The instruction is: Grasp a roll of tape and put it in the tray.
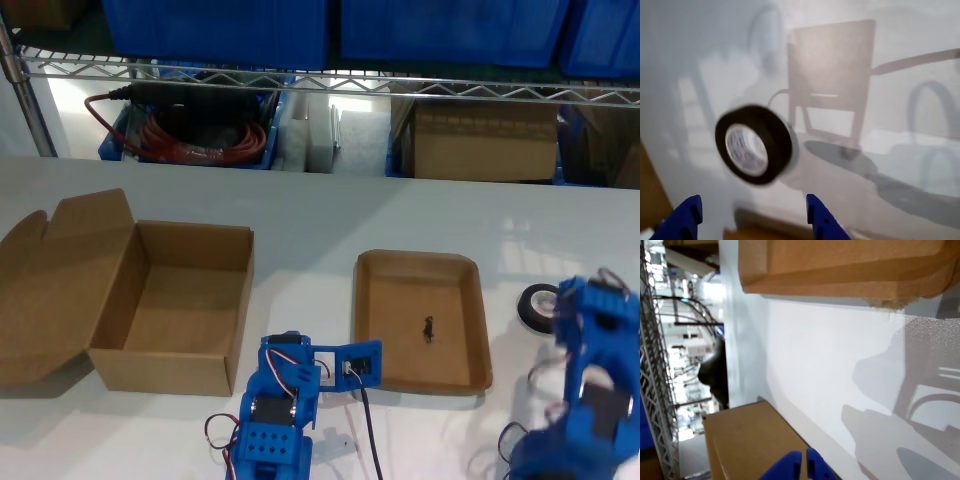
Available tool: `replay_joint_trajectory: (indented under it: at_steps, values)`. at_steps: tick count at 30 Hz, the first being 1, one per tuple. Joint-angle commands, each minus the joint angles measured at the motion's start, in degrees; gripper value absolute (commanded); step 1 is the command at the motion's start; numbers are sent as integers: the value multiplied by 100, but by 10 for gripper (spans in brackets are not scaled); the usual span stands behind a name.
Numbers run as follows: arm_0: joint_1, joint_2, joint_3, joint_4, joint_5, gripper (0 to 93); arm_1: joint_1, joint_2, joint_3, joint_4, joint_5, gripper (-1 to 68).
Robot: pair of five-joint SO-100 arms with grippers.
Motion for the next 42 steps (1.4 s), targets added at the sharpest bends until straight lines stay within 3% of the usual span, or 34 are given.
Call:
replay_joint_trajectory:
  at_steps: [1,17,20,22,30,36,42]
  values:
    - [-44,62,185,-70,18,2,18,-949,-1099,79,35,292]
    - [-44,62,185,-70,18,2,-185,-2426,-1934,-97,-44,231]
    - [-44,62,185,-70,18,2,-246,-2566,-2013,-158,-79,128]
    - [-44,62,185,-70,18,2,-264,-2646,-2101,-176,-123,15]
    - [-44,62,185,-70,18,2,-422,-2092,-2127,-334,-88,0]
    - [-44,62,185,-70,18,2,-1679,-501,-1556,-475,-176,1]
    - [-44,62,185,-70,18,2,-3489,-255,-1318,422,-246,1]
